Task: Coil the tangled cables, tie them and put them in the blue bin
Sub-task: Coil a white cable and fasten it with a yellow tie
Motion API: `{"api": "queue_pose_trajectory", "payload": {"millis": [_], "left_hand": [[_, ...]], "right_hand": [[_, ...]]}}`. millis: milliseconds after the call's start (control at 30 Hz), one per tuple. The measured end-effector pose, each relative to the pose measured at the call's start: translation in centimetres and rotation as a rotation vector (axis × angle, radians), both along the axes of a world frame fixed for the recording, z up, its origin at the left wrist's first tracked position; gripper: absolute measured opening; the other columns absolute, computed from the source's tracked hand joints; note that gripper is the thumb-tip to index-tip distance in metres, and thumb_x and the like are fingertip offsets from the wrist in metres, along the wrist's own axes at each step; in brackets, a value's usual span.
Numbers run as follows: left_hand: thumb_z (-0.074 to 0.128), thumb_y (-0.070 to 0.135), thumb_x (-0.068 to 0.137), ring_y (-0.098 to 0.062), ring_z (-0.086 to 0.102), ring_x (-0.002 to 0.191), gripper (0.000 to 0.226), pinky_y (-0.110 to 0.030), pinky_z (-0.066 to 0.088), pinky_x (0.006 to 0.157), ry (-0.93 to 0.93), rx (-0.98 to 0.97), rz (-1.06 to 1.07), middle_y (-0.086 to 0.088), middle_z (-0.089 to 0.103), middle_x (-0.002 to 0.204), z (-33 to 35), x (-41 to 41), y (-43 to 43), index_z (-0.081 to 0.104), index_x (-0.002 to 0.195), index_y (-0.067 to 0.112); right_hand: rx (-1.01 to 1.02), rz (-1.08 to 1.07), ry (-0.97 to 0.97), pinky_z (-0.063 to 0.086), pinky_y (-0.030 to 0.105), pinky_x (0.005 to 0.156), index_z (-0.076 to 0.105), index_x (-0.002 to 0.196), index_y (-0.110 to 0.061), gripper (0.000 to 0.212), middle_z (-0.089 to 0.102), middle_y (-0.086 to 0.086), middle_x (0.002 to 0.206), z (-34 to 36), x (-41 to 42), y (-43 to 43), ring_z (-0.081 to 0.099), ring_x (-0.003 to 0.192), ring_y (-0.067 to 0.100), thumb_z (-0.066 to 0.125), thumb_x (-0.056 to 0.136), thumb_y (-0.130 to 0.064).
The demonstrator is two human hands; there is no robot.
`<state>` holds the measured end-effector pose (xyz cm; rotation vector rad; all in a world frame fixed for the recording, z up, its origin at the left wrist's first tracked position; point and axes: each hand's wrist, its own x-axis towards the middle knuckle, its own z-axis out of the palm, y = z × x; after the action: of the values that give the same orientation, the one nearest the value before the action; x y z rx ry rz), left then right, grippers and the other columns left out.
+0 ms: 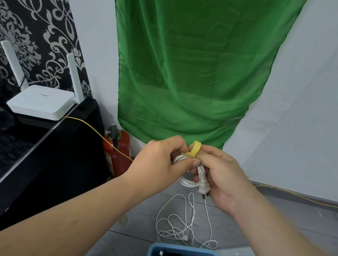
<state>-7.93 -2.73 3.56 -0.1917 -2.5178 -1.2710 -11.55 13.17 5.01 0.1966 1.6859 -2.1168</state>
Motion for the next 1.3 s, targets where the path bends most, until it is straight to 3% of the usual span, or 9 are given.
{"api": "queue_pose_trajectory", "payload": {"millis": [200,433,667,833,933,1000,1100,1200,1300], "left_hand": [[0.077,0.025,0.088,-0.019,0.050,0.058,0.017,-0.044,0.045,0.054,-0.200,0.311,-0.057,-0.003,0.068,0.067,0.0,-0.4,0.3,0.061,0.089,0.027],[0.077,0.011,0.089,-0.023,0.048,0.062,0.013,-0.031,0.038,0.058,-0.265,0.515,-0.055,-0.020,0.072,0.073,0.7,-0.3,0.8,0.065,0.091,0.009],[0.081,0.009,0.086,-0.026,0.056,0.071,0.016,-0.041,0.044,0.069,-0.285,0.625,-0.030,-0.027,0.071,0.082,0.6,-0.2,1.1,0.065,0.084,0.006],[0.081,0.005,0.083,-0.018,0.048,0.056,0.019,-0.025,0.039,0.053,-0.230,0.565,0.029,0.005,0.065,0.071,0.8,0.0,1.2,0.065,0.088,0.014],[0.081,0.005,0.084,-0.023,0.056,0.053,0.015,-0.022,0.040,0.049,-0.219,0.521,0.039,0.004,0.071,0.071,0.9,0.1,1.3,0.075,0.083,0.018],[0.083,0.006,0.082,-0.028,0.066,0.058,0.017,-0.028,0.050,0.053,-0.148,0.462,0.040,0.002,0.074,0.087,0.7,0.0,1.3,0.080,0.083,0.022],[0.086,0.010,0.080,-0.026,0.069,0.063,0.016,-0.038,0.056,0.060,-0.056,0.356,0.007,0.003,0.073,0.089,0.1,-0.4,1.0,0.082,0.087,0.025],[0.086,0.016,0.081,-0.015,0.060,0.057,0.010,-0.025,0.045,0.056,-0.066,0.182,-0.033,0.004,0.071,0.085,0.0,-0.7,0.5,0.083,0.089,0.022],[0.081,0.016,0.086,-0.020,0.062,0.060,0.010,-0.013,0.038,0.056,-0.153,0.046,-0.084,0.004,0.066,0.090,0.5,-0.7,0.1,0.078,0.095,0.021]], "right_hand": [[-0.042,-0.043,-0.059,0.046,0.030,0.058,0.074,0.102,-0.003,0.015,0.071,0.016,0.081,0.5,-0.3,-0.2,0.064,0.061,0.019,0.070,0.089,-0.004],[0.034,-0.087,-0.013,0.040,0.029,0.053,0.070,0.087,-0.010,0.007,0.067,0.012,0.069,0.9,0.2,-0.6,0.061,0.055,0.019,0.068,0.089,-0.003],[0.058,-0.072,0.023,0.039,0.027,0.053,0.069,0.088,-0.010,0.005,0.067,0.008,0.065,1.4,0.6,-0.7,0.060,0.052,0.015,0.069,0.092,-0.006],[0.097,-0.086,0.009,0.040,0.025,0.047,0.069,0.091,-0.008,0.007,0.064,0.009,0.062,1.3,0.6,-0.8,0.058,0.049,0.014,0.065,0.091,-0.002],[0.104,-0.094,-0.017,0.038,0.022,0.042,0.069,0.092,-0.007,0.009,0.062,0.008,0.060,1.3,0.7,-1.0,0.056,0.047,0.013,0.062,0.092,-0.001],[0.110,-0.099,-0.026,0.038,0.021,0.042,0.069,0.092,-0.007,0.007,0.063,0.008,0.062,1.2,0.5,-0.9,0.056,0.047,0.013,0.063,0.092,-0.003],[0.109,-0.100,-0.032,0.037,0.022,0.042,0.069,0.093,-0.006,0.005,0.063,0.009,0.063,1.1,0.4,-0.7,0.056,0.048,0.013,0.064,0.093,-0.003],[0.122,-0.094,-0.030,0.037,0.023,0.043,0.069,0.091,-0.006,0.003,0.064,0.010,0.061,0.9,0.4,-0.5,0.056,0.049,0.014,0.067,0.093,-0.006],[0.122,-0.092,-0.025,0.036,0.023,0.043,0.068,0.091,-0.006,0.003,0.066,0.013,0.062,0.8,0.4,-0.2,0.056,0.049,0.016,0.069,0.093,-0.007]]}}
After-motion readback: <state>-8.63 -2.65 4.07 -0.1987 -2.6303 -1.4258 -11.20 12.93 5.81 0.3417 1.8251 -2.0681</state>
